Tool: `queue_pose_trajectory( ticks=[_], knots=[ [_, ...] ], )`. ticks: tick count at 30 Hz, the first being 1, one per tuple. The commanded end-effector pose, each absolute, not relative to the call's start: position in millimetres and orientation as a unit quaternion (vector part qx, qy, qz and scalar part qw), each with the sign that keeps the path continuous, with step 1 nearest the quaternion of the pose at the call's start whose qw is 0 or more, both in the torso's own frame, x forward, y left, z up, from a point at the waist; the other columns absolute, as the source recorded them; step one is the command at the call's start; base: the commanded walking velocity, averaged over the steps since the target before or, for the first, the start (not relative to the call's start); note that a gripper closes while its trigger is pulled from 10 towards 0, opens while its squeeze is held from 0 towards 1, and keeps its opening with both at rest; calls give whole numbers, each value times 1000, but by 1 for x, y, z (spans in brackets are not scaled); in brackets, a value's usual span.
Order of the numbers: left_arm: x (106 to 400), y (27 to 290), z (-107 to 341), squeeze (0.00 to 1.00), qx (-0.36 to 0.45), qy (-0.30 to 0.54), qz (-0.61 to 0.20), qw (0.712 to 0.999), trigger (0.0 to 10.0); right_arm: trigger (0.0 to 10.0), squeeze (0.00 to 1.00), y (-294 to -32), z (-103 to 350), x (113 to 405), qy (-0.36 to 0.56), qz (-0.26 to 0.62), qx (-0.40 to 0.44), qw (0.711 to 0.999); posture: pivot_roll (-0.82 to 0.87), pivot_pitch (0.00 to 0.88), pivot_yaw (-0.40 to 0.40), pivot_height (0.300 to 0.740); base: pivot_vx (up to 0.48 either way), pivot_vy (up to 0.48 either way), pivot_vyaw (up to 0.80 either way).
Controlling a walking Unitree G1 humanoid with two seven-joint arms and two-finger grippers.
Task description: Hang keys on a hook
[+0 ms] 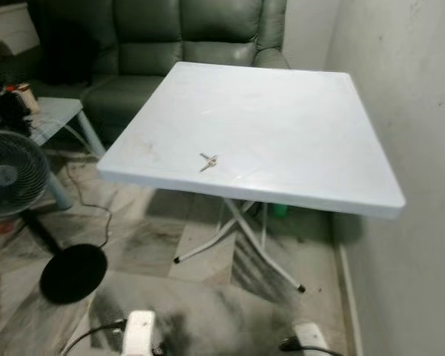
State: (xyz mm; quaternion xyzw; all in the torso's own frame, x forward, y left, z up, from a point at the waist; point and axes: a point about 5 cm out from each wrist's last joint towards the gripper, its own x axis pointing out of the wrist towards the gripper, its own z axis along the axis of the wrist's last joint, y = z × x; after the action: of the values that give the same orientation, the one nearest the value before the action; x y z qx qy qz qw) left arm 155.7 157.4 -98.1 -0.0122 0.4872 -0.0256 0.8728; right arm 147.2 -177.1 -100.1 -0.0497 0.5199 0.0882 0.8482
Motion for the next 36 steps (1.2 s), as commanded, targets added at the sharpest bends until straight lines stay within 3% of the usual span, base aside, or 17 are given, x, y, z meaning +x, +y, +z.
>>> queue_pose_trajectory(
  ticks=[1,36],
  knots=[
    [158,167,-97,0,-6,486,-18,874,10000,10000,0,-168,-99,153,512,99,-43,852,-116,0,4,740,0,439,0],
    [154,165,-98,0,-4,489,-22,872,10000,10000,0,-169,-100,149,515,97,-42,851,-120,0,5,740,0,437,0]
  ],
)
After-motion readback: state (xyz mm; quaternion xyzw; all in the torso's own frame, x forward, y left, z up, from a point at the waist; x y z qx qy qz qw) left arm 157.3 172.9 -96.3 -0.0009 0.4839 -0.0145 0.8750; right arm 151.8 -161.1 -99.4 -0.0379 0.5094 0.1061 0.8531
